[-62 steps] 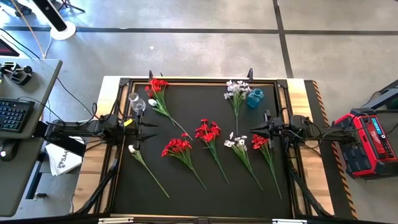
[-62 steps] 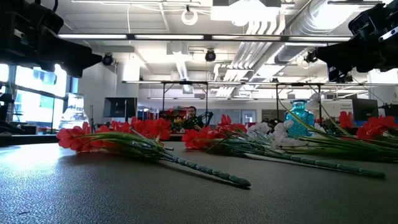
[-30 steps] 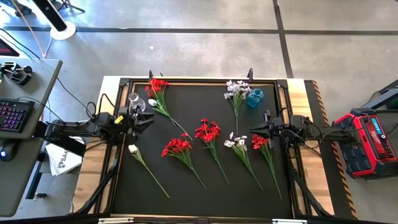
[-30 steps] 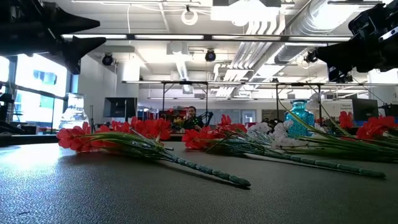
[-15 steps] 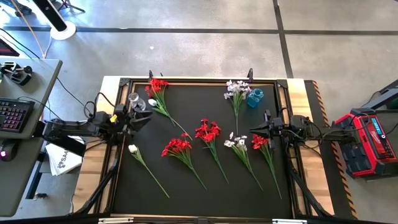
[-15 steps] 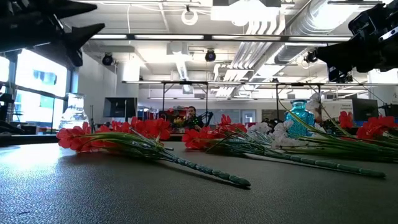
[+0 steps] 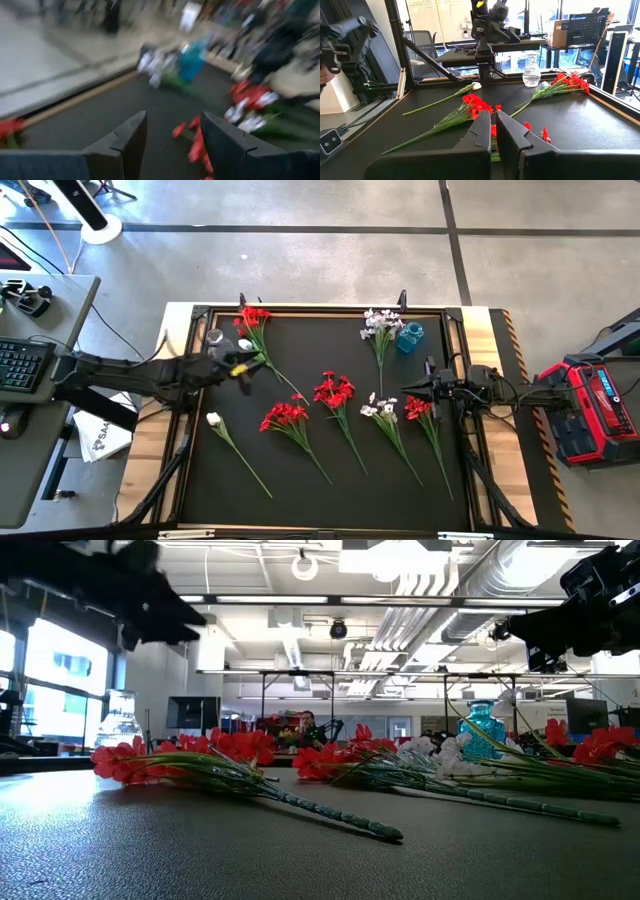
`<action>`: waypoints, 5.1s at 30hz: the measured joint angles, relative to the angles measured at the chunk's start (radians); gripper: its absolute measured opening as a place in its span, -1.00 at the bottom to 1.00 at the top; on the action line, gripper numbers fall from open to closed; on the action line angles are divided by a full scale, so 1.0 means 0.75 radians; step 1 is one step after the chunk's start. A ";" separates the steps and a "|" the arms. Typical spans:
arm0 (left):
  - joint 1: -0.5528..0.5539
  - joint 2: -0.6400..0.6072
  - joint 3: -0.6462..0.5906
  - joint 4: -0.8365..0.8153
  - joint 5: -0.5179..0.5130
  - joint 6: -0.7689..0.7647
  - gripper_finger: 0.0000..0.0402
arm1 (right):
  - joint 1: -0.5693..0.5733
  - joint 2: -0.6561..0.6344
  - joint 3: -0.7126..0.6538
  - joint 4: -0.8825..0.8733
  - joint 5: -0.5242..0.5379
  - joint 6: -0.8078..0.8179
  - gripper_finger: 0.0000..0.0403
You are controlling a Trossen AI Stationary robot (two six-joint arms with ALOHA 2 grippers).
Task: Sort flowers into vase by color
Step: Put the top left red flowers into the transparent vase
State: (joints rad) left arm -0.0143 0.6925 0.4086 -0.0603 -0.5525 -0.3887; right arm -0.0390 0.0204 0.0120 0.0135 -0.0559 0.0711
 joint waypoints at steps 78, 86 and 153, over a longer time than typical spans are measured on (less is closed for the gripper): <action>0.518 1.276 0.651 -0.660 0.161 -0.688 -0.21 | 0.000 0.000 0.000 0.000 0.000 0.000 -1.00; 0.493 1.418 0.658 -0.680 0.222 -0.742 -0.21 | 0.000 0.000 0.000 0.001 0.000 0.000 -1.00; 0.083 0.075 -0.047 0.887 -0.560 0.876 -1.00 | 0.000 -0.001 0.000 -0.001 0.001 0.000 -1.00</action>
State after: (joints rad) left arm 0.0480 0.7487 0.3733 0.6049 -0.9728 0.2679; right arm -0.0387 0.0200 0.0118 0.0132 -0.0555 0.0711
